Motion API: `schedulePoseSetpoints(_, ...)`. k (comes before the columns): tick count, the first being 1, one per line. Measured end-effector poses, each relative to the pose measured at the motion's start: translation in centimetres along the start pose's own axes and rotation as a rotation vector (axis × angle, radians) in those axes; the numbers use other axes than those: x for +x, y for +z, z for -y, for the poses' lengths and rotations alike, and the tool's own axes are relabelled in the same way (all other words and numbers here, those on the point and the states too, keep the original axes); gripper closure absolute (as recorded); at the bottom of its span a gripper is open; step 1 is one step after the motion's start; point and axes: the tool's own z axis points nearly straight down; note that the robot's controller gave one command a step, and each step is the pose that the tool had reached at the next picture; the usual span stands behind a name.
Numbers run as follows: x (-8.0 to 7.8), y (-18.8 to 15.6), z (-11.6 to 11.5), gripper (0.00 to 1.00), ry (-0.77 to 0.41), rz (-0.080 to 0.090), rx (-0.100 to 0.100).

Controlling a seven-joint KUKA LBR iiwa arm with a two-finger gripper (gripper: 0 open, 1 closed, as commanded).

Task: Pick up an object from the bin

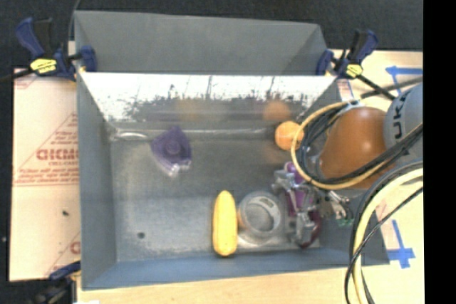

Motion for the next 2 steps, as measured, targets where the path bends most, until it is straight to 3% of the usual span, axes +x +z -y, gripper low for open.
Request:
schedulePoseSetpoints(1, -8.72, 0.16, -9.25, 1.0, 0.334, -0.009, -0.006)
schedulePoseSetpoints(2, -8.71, 0.16, -9.2, 1.0, 0.332, -0.009, -0.005)
